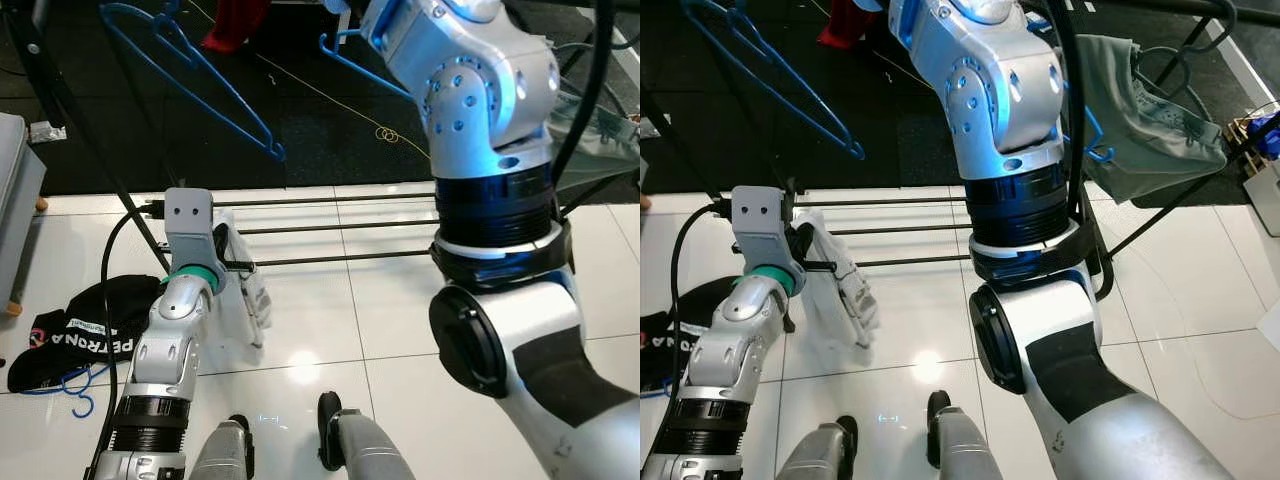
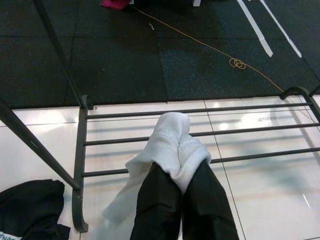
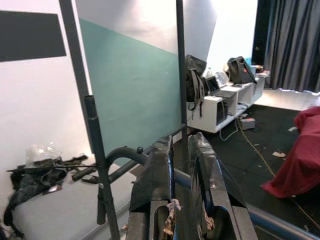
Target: Hang hanger
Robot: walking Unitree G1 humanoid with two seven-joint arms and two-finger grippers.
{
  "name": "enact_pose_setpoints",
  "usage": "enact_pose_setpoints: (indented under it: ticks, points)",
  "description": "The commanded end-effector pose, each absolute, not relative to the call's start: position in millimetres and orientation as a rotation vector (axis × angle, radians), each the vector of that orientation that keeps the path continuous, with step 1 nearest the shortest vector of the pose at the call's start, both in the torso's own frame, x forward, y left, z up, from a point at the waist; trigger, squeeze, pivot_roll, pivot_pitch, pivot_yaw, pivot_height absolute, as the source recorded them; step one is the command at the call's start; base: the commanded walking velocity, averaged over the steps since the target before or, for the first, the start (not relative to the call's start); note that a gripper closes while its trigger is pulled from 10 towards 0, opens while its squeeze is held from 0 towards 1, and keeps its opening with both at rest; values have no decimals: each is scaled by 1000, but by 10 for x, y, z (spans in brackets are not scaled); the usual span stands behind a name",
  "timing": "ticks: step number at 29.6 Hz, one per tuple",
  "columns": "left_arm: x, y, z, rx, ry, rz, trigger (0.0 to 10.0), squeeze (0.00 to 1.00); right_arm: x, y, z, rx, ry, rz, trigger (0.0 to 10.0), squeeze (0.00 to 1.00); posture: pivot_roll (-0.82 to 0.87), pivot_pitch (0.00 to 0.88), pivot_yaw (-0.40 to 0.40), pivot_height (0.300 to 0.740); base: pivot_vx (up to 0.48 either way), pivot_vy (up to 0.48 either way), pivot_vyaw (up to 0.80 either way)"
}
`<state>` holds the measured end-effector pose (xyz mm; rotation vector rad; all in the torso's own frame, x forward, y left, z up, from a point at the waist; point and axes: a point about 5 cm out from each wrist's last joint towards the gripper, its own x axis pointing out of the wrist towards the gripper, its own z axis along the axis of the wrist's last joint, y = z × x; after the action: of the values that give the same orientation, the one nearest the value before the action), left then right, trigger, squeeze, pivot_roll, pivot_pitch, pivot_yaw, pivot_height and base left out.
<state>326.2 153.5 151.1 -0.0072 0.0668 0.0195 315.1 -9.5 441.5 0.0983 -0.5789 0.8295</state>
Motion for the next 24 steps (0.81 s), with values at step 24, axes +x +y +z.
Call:
enact_pose_setpoints:
  ticks: [24]
  points:
    - [3111, 1587, 1318, 16, 110, 36, 10000, 0, 3413, -697, 2822, -2, -282, 516, 10000, 0, -30, 223, -24, 740, 0, 0, 0]
